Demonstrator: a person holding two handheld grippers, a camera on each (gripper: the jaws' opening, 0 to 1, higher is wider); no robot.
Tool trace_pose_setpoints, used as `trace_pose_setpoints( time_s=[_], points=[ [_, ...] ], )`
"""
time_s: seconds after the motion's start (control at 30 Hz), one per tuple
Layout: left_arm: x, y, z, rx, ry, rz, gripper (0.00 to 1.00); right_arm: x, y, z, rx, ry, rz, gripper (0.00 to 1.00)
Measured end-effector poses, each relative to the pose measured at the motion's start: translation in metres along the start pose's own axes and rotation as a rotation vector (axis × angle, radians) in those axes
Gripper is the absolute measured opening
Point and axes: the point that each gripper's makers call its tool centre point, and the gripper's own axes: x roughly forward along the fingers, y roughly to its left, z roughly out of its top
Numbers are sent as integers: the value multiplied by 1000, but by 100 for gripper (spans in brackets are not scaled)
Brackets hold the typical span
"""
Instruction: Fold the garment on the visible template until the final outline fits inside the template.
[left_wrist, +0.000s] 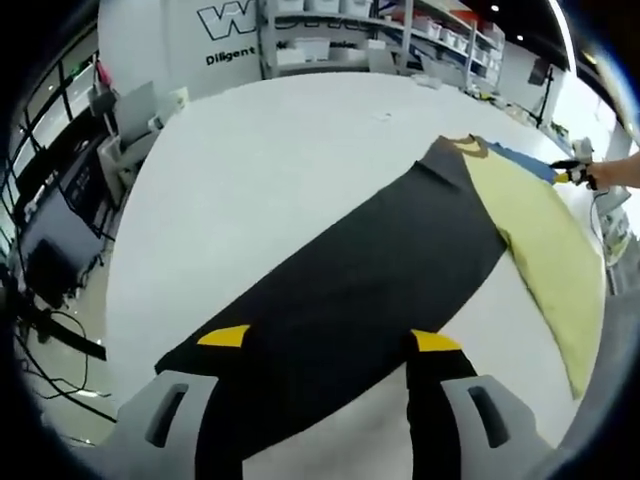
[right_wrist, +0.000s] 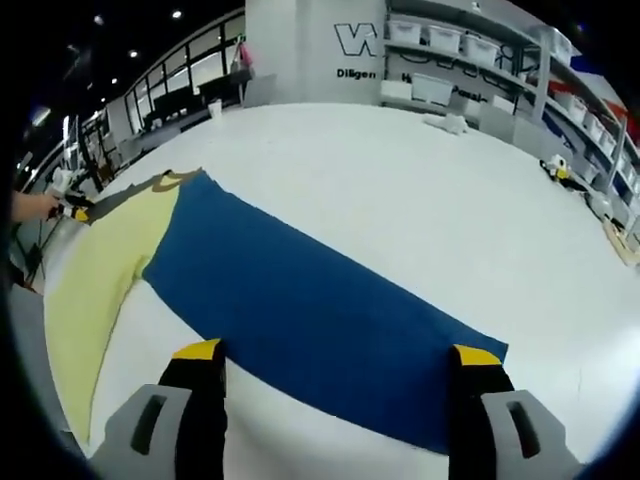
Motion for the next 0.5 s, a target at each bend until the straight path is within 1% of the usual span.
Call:
trace_pose_setpoints(
  time_s=[0.07, 0.1, 0.17, 0.2, 0.23, 0.27, 0.3, 0.33, 0.37, 0.4, 0.43, 0.47, 0.5],
  points=[
    [-6, -5, 6, 11, -20, 0, 66, -6, -2, -5, 9, 4, -3, 85],
    [-8, -9, 10, 11, -34, -3, 66, -9, 0, -4, 7, -4, -1, 85],
    [-14, -21, 19, 8, -69, -15, 65, -15, 13, 4, 5, -49, 25, 85],
    [-18, -32, 24, 11, -90, -29, 66, -18, 29, 8, -28, -75, 61, 85],
    [-19, -42, 27, 21, -103, -42, 66, -20, 39, 8, -61, -70, 77, 85],
    [-22, -56, 29, 36, -110, -63, 66, -22, 55, 11, -95, -91, 104, 85],
    [-23, -63, 31, 45, -120, -70, 66, -23, 65, 13, -94, -108, 122, 84],
    [-25, -77, 34, 49, -134, -90, 66, -24, 81, 17, -90, -135, 148, 85],
    [-26, -87, 36, 50, -141, -104, 66, -25, 94, 18, -91, -147, 172, 86],
    [-26, -90, 36, 51, -143, -108, 66, -26, 109, 18, -108, -152, 197, 86],
    [-27, -103, 37, 57, -151, -125, 66, -26, 120, 20, -125, -166, 218, 86],
    [-28, -116, 38, 63, -159, -148, 66, -26, 130, 20, -139, -166, 232, 86],
    [-29, -125, 38, 71, -160, -164, 66, -26, 147, 20, -160, -168, 267, 86]
  ],
)
